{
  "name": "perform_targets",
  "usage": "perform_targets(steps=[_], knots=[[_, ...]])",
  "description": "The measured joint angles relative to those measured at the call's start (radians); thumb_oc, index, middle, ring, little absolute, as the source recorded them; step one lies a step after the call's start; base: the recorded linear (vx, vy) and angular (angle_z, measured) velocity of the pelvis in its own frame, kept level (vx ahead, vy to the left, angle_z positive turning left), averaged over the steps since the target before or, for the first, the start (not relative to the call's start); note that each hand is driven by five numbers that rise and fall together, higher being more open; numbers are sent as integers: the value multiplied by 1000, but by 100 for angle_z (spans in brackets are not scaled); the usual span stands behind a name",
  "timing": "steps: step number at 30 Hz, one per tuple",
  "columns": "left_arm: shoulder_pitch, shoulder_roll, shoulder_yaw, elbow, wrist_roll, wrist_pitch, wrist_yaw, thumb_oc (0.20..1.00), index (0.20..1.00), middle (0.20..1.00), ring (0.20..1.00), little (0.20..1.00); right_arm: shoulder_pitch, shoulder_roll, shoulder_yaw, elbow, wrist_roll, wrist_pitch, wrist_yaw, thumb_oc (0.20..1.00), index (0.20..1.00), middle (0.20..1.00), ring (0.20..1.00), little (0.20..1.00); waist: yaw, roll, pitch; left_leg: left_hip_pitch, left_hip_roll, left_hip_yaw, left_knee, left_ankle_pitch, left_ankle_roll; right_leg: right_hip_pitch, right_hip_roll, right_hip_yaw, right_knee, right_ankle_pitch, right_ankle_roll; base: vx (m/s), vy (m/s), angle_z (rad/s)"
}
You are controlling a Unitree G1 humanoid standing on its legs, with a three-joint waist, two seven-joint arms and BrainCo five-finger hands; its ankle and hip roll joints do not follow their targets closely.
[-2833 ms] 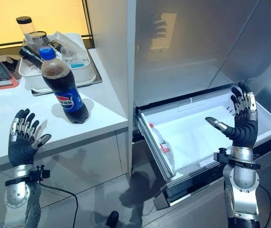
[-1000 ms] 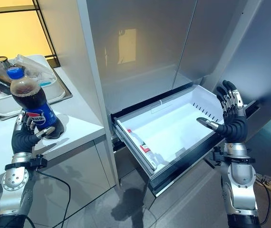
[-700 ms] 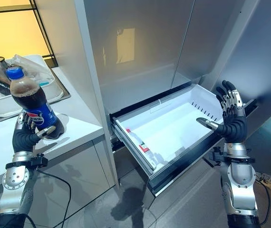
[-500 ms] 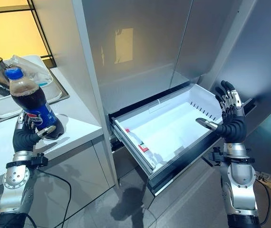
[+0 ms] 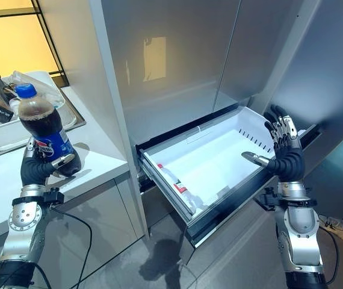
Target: Take the drinks into the refrigerator
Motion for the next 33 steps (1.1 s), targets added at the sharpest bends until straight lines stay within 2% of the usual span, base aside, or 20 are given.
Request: perform_targets(steps=[1, 2, 3, 33], knots=[[-14, 4, -5, 14, 10, 6, 2, 1000, 1000, 1000, 1000, 1000, 0, 0, 0, 0, 0, 0, 1, 1000, 1000, 1000, 1000, 1000, -1, 0, 0, 0, 0, 1, 0, 0, 0, -1, 0, 1, 0, 0, 0, 15, -1, -3], [-22, 5, -7, 22, 11, 8, 3, 642, 642, 642, 642, 642, 0, 0, 0, 0, 1, 1, 1, 1000, 1000, 1000, 1000, 1000, -2, 0, 0, 0, 0, 2, 0, 0, 0, -1, 0, 1, 0, 0, 0, 0, 0, 0], [-29, 9, -9, 24, 12, 9, 5, 206, 206, 206, 206, 206, 0, 0, 4, 0, 3, 1, 2, 1000, 1000, 1000, 1000, 1000, -1, 0, 0, 0, 1, 2, 0, 0, 0, -1, 0, 2, 0, 0, 0, 0, 0, 0], [-37, 18, -38, 20, 16, 25, -20, 200, 200, 200, 200, 200, 1, 0, 12, 0, 27, 3, 6, 1000, 1000, 1000, 1000, 1000, -1, -1, -1, 13, 7, 24, 0, -3, -2, 0, 6, 25, 0, 5, -3, 2, 0, -2]])
